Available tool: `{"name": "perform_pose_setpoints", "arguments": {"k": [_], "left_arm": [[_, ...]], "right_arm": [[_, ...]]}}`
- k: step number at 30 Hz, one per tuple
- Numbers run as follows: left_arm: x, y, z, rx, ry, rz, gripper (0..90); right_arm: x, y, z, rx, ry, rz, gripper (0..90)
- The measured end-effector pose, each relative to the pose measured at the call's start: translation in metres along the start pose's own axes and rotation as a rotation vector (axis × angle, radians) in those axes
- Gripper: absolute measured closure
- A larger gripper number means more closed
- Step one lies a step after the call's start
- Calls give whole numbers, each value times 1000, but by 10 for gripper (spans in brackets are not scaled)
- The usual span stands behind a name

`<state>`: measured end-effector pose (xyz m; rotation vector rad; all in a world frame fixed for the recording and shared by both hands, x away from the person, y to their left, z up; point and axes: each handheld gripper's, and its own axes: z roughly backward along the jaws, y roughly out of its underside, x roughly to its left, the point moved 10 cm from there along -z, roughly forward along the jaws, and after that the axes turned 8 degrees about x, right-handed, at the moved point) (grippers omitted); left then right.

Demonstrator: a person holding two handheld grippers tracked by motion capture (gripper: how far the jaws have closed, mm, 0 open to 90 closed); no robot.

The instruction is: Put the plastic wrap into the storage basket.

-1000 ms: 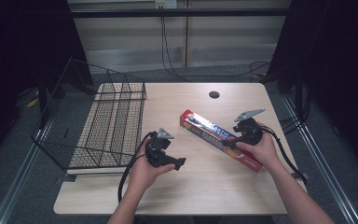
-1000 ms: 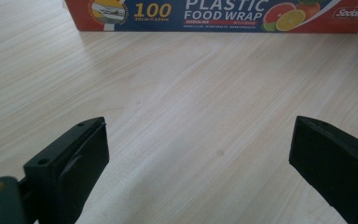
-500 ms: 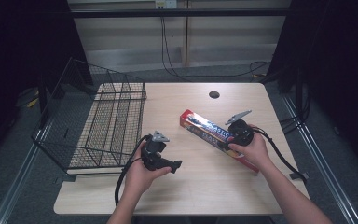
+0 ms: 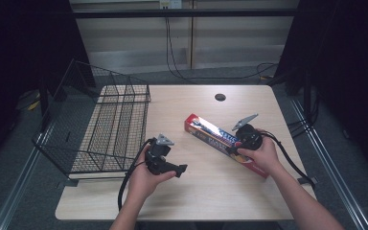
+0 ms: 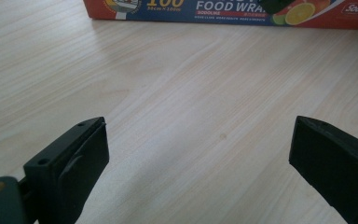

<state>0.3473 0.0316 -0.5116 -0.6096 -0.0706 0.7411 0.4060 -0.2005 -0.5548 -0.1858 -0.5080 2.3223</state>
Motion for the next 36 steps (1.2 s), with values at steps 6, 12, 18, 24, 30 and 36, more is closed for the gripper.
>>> {"name": "perform_pose_setpoints", "arguments": {"k": [6, 12, 18, 24, 30, 36], "left_arm": [[-1, -3, 0, -25, 9, 10, 47], [-6, -5, -1, -13, 20, -19, 43], [-5, -11, 1, -24, 12, -35, 38], [-8, -18, 1, -31, 17, -31, 30], [-16, -33, 8, -4, 30, -117, 2], [-17, -49, 14, -3, 30, -166, 0]], "right_arm": [[5, -7, 17, -59, -16, 23, 442], [13, -7, 28, -85, -40, 86, 441], [22, -5, 39, -99, -86, 116, 441], [29, -2, 48, -108, -117, 138, 441], [33, 1, 50, -86, -120, 185, 441], [40, 3, 52, -67, -149, 206, 440]]}}
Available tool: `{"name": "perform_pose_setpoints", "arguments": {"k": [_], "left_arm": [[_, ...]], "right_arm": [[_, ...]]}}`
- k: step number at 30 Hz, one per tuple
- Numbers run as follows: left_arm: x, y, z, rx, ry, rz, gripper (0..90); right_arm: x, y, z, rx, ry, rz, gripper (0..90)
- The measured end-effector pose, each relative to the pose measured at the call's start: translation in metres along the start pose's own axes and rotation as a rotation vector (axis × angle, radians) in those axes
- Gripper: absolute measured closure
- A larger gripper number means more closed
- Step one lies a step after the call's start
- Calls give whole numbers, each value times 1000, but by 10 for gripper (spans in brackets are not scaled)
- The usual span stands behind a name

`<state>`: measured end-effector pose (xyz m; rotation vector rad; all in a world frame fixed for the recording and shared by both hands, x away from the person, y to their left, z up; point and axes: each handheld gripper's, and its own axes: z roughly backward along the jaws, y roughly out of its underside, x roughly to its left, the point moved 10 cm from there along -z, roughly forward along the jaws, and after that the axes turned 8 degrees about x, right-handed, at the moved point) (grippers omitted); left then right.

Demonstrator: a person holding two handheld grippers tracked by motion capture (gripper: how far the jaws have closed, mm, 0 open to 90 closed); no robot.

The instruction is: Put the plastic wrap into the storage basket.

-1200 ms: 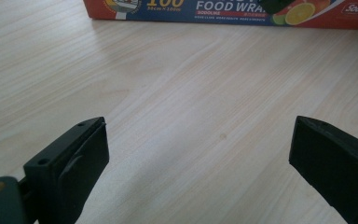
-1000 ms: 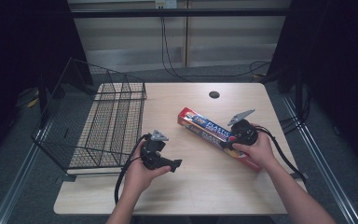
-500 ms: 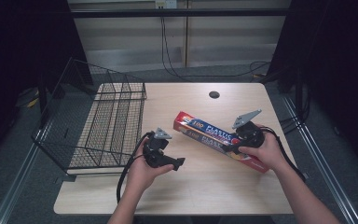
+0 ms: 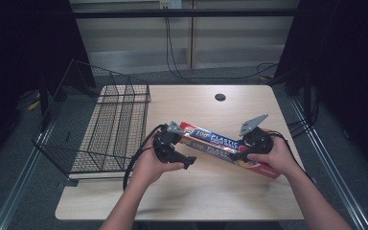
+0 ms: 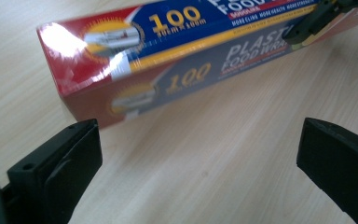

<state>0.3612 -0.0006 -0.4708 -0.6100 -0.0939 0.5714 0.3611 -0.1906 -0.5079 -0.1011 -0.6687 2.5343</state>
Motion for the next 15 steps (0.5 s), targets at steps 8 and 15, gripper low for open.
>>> {"name": "perform_pose_setpoints", "arguments": {"k": [8, 15], "left_arm": [[0, -15, -1, 29, 1, -66, 0], [-6, -25, -6, 59, 34, -118, 3]], "right_arm": [[6, 2, 1, 26, -15, 68, 440], [14, 1, 0, 33, -44, 97, 440]]}}
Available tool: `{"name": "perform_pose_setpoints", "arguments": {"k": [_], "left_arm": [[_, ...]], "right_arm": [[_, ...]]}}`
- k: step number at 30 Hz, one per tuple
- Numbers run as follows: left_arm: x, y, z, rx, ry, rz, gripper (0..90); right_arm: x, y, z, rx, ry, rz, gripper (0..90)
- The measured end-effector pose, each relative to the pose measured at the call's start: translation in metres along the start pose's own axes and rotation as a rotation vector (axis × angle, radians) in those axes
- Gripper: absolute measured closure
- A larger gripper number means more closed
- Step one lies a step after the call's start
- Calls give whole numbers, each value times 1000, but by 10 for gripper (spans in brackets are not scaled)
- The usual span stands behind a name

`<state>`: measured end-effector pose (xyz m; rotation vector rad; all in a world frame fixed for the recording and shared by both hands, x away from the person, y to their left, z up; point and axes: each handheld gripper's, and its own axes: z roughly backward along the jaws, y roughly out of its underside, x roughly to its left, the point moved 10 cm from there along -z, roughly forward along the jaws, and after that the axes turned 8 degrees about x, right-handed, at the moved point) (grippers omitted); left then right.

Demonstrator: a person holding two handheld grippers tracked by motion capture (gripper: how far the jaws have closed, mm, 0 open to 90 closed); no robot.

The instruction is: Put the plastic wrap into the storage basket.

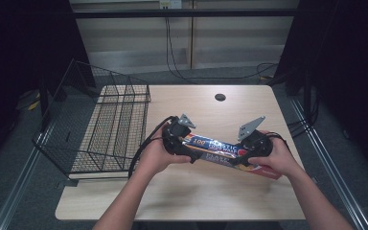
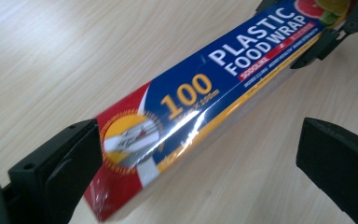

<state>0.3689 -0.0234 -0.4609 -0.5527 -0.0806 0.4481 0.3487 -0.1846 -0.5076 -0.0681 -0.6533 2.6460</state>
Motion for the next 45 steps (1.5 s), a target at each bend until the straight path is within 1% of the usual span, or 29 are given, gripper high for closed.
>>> {"name": "perform_pose_setpoints", "arguments": {"k": [2, 3, 4, 5, 7, 8, 10, 11, 13, 15, 16, 18, 20, 22, 27, 28, 29, 32, 33, 34, 35, 37, 38, 39, 40, 42, 43, 44, 45], "left_arm": [[-1, -2, -4, 17, 0, -8, 3], [0, -2, -5, 29, -6, -15, 3], [1, -3, -6, 34, -17, -28, 3], [2, -3, -7, 47, -12, -42, 3], [1, -7, -9, 41, -4, -36, 3], [2, -8, -9, 52, -3, -56, 3], [1, -12, -10, 53, 11, -58, 3], [0, -13, -12, 56, 19, -57, 3], [1, -14, -14, 69, 25, -86, 3], [0, -15, -16, 70, 25, -81, 3], [-1, -16, -18, 76, 29, -96, 3], [-2, -17, -21, 83, 37, -107, 3], [-5, -18, -26, 86, 56, -111, 3], [-6, -18, -29, 93, 58, -121, 3], [-7, -19, -34, 98, 77, -118, 3], [-8, -20, -35, 95, 90, -118, 3], [-10, -20, -36, 102, 98, -130, 3], [-12, -21, -36, 98, 107, -121, 3], [-12, -21, -38, 101, 122, -132, 6], [-12, -21, -38, 101, 122, -132, 12], [-15, -20, -40, 120, 138, -128, 15], [-18, -19, -41, 128, 157, -133, 26], [-18, -19, -41, 128, 157, -133, 37], [-21, -19, -42, 138, 171, -142, 47], [-23, -19, -43, 132, 178, -133, 56], [-26, -18, -44, 149, 192, -163, 101], [-28, -17, -46, 158, 186, -168, 127], [-29, -17, -46, 167, 188, -170, 134], [-29, -17, -46, 173, 205, -180, 151]], "right_arm": [[0, 0, 0, 0, -2, 7, 440], [0, 0, 0, -2, 2, 18, 440], [0, 0, 1, -8, 4, 16, 440], [1, -1, 1, -7, 6, 25, 440], [2, -2, 1, -6, 1, 39, 440], [4, -3, 2, -4, -2, 49, 440], [5, -4, 2, -6, -9, 60, 440], [6, -4, 1, -3, -14, 63, 440], [8, -4, -1, 6, -14, 68, 439], [8, -3, -2, 13, -17, 73, 439], [9, -3, -2, 15, -14, 82, 439], [9, -3, -2, 9, -12, 85, 439], [10, -5, -1, -1, -12, 94, 439], [10, -5, 0, -7, -19, 106, 438], [13, -6, 0, -10, -30, 132, 437], [13, -6, 0, -7, -25, 135, 437], [14, -6, 0, -10, -28, 140, 437], [14, -6, 1, -14, -33, 148, 436], [14, -7, 1, -17, -33, 154, 436], [14, -7, 1, -17, -33, 154, 436], [14, -7, 0, -13, -33, 156, 436], [15, -7, -1, -12, -41, 173, 436], [15, -7, -1, -12, -41, 173, 436], [16, -6, -1, -12, -49, 173, 435], [16, -7, -1, -16, -48, 174, 435], [15, -8, 1, -26, -47, 172, 435], [16, -8, 2, -30, -56, 166, 435], [15, -9, 3, -40, -58, 175, 434], [15, -9, 3, -37, -61, 177, 434]]}}
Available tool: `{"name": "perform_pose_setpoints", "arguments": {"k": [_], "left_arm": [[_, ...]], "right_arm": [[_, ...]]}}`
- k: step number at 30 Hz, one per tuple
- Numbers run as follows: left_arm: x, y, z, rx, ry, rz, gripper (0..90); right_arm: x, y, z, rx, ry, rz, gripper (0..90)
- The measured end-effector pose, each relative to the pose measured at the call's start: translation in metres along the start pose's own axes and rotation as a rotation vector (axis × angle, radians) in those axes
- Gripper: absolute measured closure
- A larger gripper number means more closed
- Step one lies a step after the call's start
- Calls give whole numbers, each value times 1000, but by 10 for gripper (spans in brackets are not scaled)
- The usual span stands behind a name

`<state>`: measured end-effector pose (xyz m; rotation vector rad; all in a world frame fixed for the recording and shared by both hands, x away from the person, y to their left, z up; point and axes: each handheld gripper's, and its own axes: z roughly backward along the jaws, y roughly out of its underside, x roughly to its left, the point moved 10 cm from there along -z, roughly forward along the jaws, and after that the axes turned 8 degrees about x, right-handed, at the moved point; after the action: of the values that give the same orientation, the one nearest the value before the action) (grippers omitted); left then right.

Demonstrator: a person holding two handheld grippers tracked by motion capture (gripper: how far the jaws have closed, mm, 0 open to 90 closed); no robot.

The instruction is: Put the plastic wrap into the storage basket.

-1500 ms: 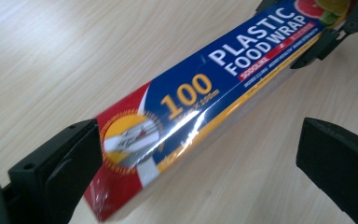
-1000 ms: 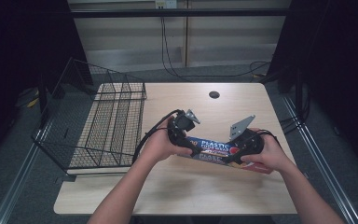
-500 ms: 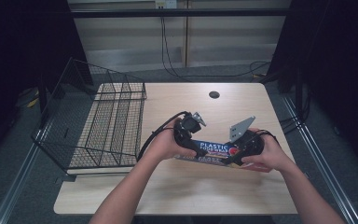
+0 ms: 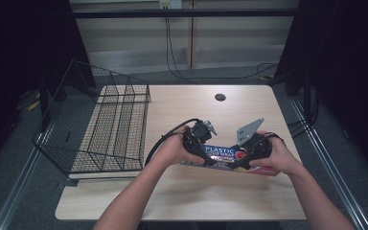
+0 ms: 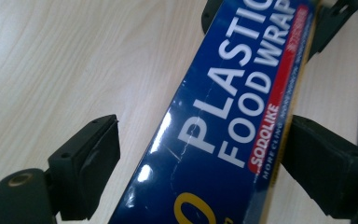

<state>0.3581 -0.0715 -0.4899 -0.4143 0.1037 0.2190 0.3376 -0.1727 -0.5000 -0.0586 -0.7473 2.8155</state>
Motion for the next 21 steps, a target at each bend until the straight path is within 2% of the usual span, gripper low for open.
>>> {"name": "perform_pose_setpoints", "arguments": {"k": [1, 2, 3, 4, 7, 9, 10, 11, 12, 13, 14, 15, 16, 17, 18, 19, 20, 21], "left_arm": [[-3, 0, 0, -1, 14, 10, 184], [-4, -1, 0, 1, 15, -8, 224], [-4, -1, 0, 1, 15, -8, 248], [-5, -1, -1, 11, 5, -30, 261], [-11, 0, -2, 29, 30, -43, 312], [-12, 0, -2, 35, 32, -40, 337], [-17, 0, -1, 57, 26, -54, 372], [-19, 0, 0, 61, 24, -55, 389], [-21, 1, 2, 76, 42, -37, 403], [-21, 1, 2, 76, 42, -37, 421], [-23, 3, 4, 111, 15, -24, 434], [-23, 3, 4, 111, 15, -24, 442], [-18, 11, 7, 172, -12, 1, 443], [-18, 11, 7, 172, -12, 1, 444], [-13, 16, 14, 155, -23, 49, 445], [-13, 16, 14, 155, -23, 49, 446], [-7, 22, 24, 142, -17, 111, 446], [-7, 22, 24, 142, -17, 111, 446]], "right_arm": [[1, 0, 0, 3, 0, 2, 434], [1, 1, 0, 5, 2, 2, 434], [1, 1, 0, 5, 2, 2, 434], [0, 0, 0, 3, 2, 6, 434], [1, 1, 0, 1, -2, 30, 436], [3, 1, 0, 2, -13, 39, 436], [3, 1, 0, -13, -28, 47, 425], [3, -1, 0, -37, -42, 35, 413], [4, -1, 0, -50, -57, 18, 389], [4, -1, 0, -50, -57, 18, 389], [2, -3, 0, -70, -58, -4, 321], [0, -3, 1, -68, -37, -7, 290], [-3, -4, 3, -80, -23, -23, 205], [-6, -6, 6, -106, -13, -54, 120], [-10, -7, 11, -123, 4, -91, 111], [-10, -7, 11, -123, 4, -91, 111], [-17, -8, 20, -176, 14, -133, 93], [-17, -8, 20, -176, 14, -133, 93]]}}
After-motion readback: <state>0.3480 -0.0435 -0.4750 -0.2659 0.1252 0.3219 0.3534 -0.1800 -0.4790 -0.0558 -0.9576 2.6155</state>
